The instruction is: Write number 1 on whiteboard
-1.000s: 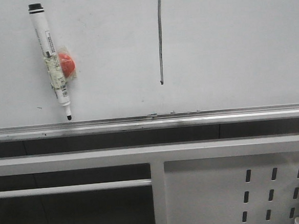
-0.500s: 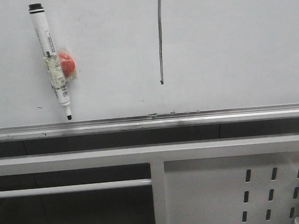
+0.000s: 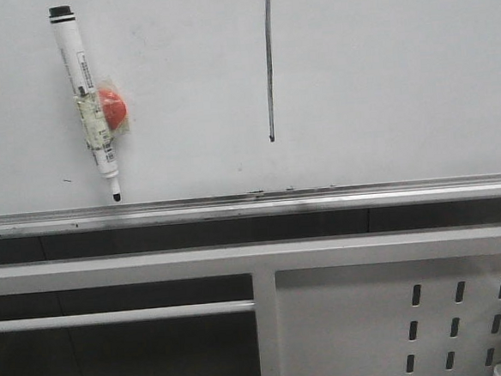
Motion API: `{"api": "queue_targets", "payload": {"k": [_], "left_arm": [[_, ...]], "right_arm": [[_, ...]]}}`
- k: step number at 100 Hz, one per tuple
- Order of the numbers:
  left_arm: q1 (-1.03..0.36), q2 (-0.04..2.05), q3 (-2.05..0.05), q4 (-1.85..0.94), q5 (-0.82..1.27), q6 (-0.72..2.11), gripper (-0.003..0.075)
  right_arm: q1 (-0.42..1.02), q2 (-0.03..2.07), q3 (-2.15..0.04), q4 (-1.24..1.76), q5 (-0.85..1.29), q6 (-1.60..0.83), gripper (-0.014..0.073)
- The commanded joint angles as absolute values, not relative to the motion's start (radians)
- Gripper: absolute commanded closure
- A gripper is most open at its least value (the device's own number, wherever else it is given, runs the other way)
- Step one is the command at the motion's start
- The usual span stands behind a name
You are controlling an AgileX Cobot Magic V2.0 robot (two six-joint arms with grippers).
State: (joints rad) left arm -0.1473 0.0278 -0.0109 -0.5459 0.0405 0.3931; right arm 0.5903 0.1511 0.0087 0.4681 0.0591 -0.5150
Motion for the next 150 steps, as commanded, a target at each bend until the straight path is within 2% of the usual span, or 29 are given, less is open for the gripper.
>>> {"api": "queue_targets", "payload": {"k": [1,16,44,61,85,150], "left_arm": [[-0.147,0.036,-0.038,-0.288,-0.014,0.115,0.074],[-0.123,0.004,0.007,-0.261,-0.051,0.092,0.074],[0.01,-0.027,0.039,-0.217,0.0,0.084,0.074],[0.01,-0.027,0.039,-0.013,0.093,-0.108,0.074],[0.006,-0.027,0.039,-0.015,0.267,-0.11,0.074],[0.006,-0.027,0.039,-0.015,0.273,-0.11,0.074]], "right_arm": [[0.583,0.16,0.02,0.472,-0.007,-0.52,0.0663],[0.583,0.16,0.02,0.472,-0.007,-0.52,0.0663],[0.583,0.16,0.02,0.472,0.0,-0.52,0.0663],[0.583,0.16,0.02,0.472,0.0,-0.52,0.0663],[0.583,0.16,0.02,0.472,0.0,-0.52,0.0663],[0.583,0.16,0.02,0.472,0.0,-0.52,0.0663]]}}
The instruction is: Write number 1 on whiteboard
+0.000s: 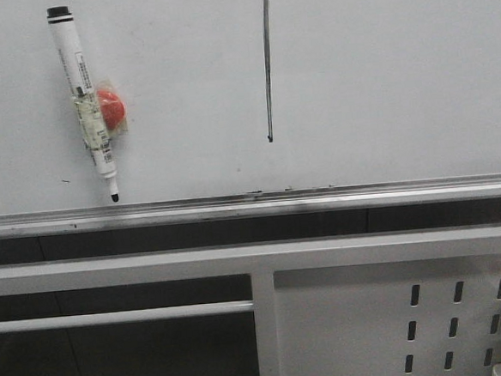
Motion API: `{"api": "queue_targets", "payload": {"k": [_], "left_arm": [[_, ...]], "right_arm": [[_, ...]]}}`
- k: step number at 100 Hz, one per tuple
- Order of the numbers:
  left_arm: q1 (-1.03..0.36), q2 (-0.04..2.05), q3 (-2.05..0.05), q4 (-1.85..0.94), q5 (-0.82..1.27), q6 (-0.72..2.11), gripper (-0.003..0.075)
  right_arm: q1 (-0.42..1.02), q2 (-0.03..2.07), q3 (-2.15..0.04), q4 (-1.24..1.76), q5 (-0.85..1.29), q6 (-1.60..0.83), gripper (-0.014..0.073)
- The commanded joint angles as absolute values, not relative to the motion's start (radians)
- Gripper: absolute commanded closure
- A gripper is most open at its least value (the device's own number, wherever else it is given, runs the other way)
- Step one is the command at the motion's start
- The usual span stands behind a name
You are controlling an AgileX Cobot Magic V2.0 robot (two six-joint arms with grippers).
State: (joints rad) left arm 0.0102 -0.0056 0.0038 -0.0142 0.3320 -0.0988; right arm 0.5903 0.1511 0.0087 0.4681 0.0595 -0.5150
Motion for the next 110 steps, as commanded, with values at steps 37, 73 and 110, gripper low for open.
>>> {"api": "queue_targets", "payload": {"k": [37,73,110], "left_arm": [[0.006,-0.027,0.039,-0.015,0.273,-0.11,0.074],[0.006,-0.027,0.039,-0.015,0.273,-0.11,0.074],[0.006,-0.027,0.039,-0.018,0.273,-0.11,0.074]], "right_arm": [[0.58,0.16,0.02,0.359,-0.018,-0.54,0.0663],[0.198,0.053,0.02,0.144,-0.023,-0.326,0.0663],[-0.136,-0.03,0.02,0.026,0.154,0.01,0.0663]]}}
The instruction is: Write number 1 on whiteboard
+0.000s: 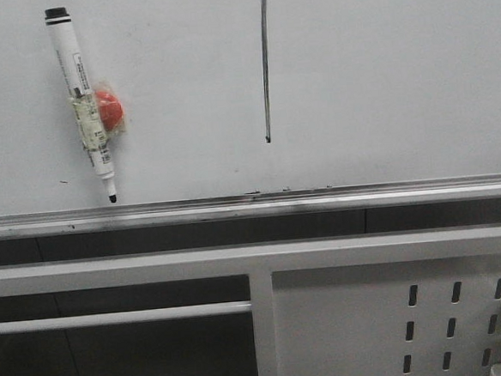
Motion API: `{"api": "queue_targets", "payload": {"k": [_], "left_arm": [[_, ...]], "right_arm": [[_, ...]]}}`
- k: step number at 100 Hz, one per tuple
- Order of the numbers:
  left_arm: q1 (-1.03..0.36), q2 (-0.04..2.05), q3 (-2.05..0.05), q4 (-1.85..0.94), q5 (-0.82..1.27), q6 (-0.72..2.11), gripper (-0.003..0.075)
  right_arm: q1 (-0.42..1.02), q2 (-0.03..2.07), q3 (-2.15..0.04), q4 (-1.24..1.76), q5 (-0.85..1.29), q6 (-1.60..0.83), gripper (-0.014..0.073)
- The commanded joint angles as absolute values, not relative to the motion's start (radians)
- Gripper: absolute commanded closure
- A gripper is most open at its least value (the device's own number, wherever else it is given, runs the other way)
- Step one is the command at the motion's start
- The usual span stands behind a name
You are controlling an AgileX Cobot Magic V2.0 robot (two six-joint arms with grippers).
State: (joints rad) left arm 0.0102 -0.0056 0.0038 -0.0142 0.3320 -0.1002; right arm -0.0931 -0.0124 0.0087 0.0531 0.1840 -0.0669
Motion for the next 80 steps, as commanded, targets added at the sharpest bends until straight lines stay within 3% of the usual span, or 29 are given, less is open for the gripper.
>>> {"api": "queue_targets", "payload": {"k": [1,29,80], "left_arm": [[0.006,-0.027,0.039,-0.018,0.273,-0.11,0.074],[0.006,-0.027,0.039,-0.018,0.273,-0.11,0.074],[0.006,-0.027,0.039,-0.018,0.273,-0.11,0.074]], "right_arm": [[-0.139,-0.03,0.02,0.026,0.157,0.014,0.0663],[-0.178,-0.03,0.02,0.017,0.307,0.024,0.0663],[-0.178,-0.03,0.02,-0.028,0.305,0.078,0.0663]]}}
